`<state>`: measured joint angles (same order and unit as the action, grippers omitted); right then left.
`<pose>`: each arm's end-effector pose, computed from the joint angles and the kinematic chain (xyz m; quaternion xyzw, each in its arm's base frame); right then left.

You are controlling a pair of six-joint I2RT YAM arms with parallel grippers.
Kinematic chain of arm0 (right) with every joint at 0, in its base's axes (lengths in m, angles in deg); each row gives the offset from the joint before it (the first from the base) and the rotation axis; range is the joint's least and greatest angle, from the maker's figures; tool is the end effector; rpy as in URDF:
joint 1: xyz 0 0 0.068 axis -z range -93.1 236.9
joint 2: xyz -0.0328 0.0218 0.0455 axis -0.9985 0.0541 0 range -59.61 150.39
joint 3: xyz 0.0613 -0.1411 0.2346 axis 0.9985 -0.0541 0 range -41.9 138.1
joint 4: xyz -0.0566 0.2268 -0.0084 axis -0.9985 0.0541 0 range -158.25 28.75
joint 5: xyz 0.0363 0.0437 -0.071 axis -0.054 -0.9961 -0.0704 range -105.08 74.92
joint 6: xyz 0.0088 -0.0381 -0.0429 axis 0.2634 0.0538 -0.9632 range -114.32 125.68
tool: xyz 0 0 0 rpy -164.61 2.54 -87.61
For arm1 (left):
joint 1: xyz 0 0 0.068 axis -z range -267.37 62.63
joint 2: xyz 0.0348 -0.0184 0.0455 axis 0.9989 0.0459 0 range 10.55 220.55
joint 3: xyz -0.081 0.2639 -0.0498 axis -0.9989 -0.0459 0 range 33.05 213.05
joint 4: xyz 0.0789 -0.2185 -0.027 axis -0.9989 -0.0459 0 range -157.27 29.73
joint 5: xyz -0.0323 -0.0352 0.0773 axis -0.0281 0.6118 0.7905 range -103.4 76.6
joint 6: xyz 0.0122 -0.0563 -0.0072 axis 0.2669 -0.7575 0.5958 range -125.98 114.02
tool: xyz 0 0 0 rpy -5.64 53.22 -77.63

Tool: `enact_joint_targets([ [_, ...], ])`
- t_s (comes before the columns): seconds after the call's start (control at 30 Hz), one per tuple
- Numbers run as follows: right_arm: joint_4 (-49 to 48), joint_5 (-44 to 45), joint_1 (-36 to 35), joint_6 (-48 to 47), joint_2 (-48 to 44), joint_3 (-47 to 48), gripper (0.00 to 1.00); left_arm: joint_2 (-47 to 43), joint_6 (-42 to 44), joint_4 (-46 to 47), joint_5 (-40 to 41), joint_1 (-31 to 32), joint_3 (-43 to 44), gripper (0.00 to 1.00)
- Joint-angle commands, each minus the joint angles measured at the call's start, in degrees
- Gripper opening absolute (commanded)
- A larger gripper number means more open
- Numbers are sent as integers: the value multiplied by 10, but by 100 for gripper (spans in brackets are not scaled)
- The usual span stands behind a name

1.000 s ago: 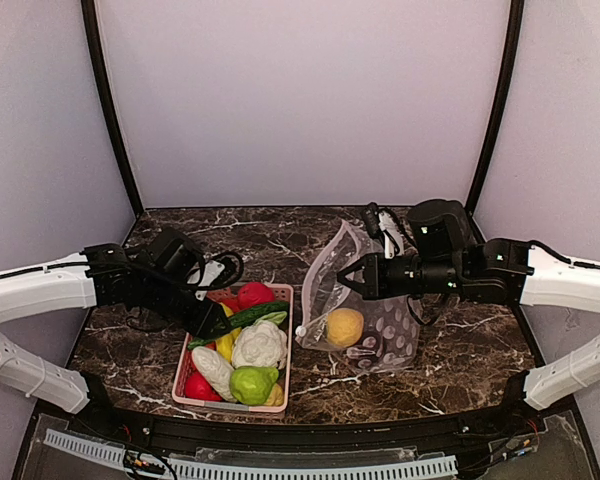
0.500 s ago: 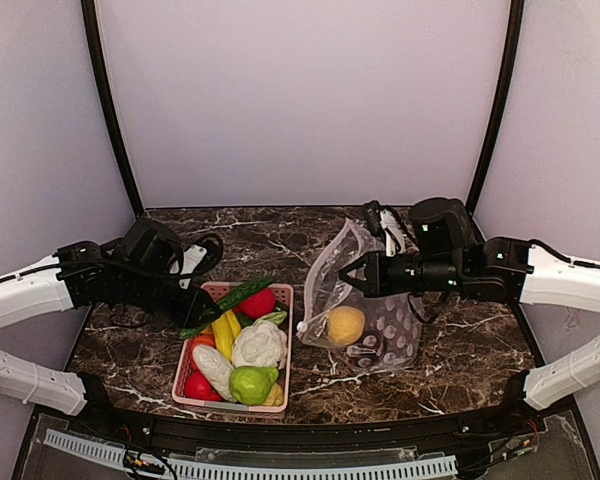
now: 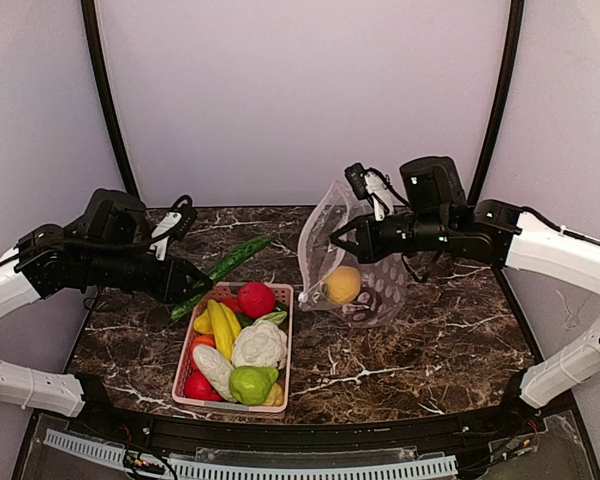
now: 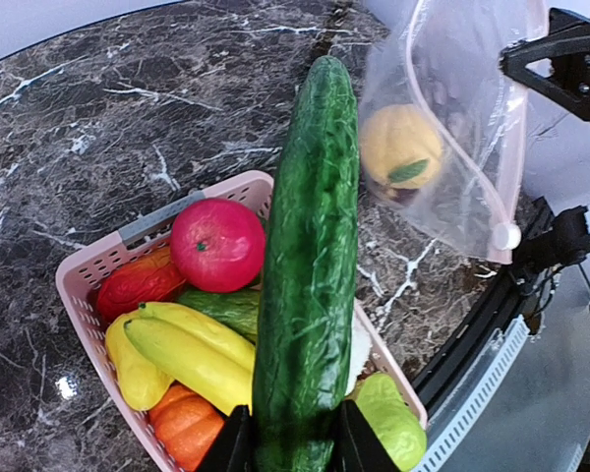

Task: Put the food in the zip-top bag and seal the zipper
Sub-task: Pick up the fake vegetable from the bin, then place the fake vegetable in the zipper food storage bag.

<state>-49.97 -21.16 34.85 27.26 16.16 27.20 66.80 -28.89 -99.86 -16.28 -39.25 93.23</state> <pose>0.1679 0.2224 0.3630 -0.2488 0.8049 0.3575 0.4030 0.1142 -0.1306 0.3468 0.2052 0.8654 -0.2834 0.3586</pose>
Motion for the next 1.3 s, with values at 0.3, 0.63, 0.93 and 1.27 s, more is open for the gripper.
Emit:
enact_joint_targets([
  [0.3,24,-94,3,-99,88,37,0,-34,-51,35,-130,0,2,26],
  [0.63,4,-48,3,-64,95,21,0,-31,-76,71,-186,-1,-11,25],
  [0.93,1,-42,-2,-38,109,36,0,-5,-105,106,-195,-1,-58,25],
  [1.27,54,52,-50,-20,137,70,0,74,-132,185,-174,-1,-97,24],
])
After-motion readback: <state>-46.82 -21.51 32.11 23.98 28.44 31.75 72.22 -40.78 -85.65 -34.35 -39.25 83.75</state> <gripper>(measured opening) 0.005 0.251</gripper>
